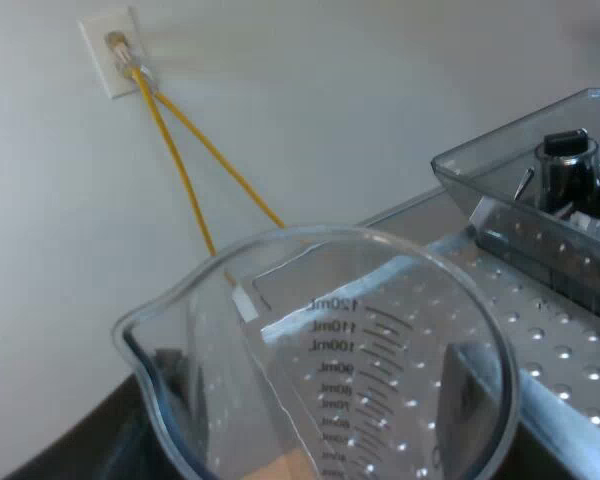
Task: Pour the beans into the coffee machine
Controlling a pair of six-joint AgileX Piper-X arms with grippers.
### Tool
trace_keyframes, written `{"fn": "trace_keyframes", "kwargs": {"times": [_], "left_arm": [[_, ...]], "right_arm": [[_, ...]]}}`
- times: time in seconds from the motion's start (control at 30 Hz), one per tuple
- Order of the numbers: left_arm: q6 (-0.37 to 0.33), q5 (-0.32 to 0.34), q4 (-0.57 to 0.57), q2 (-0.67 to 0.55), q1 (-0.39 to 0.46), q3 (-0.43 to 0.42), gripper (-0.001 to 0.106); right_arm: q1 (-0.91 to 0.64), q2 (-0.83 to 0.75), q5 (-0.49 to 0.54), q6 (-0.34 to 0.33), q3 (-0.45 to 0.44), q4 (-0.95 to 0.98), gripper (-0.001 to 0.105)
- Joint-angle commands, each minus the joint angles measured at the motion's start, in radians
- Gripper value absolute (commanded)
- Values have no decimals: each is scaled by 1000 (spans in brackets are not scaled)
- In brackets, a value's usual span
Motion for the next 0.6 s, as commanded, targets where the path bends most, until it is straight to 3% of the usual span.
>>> {"fn": "trace_keyframes", "kwargs": {"times": [0.03,0.13,0.27,0.53,0.6], "left_arm": [[-2,-1,36,40,-3,-52,52],[-2,-1,49,87,-3,-95,50],[-2,-1,48,157,-3,-154,37],[11,-4,48,256,-48,-253,37],[46,-47,51,297,-92,-294,37]], "right_arm": [[3,-9,0,-15,-12,-20,73],[3,-9,0,-15,-12,-20,73],[3,-9,0,-15,-12,-20,73],[3,-9,0,-15,-12,-20,73],[3,-9,0,-15,-12,-20,73]]}}
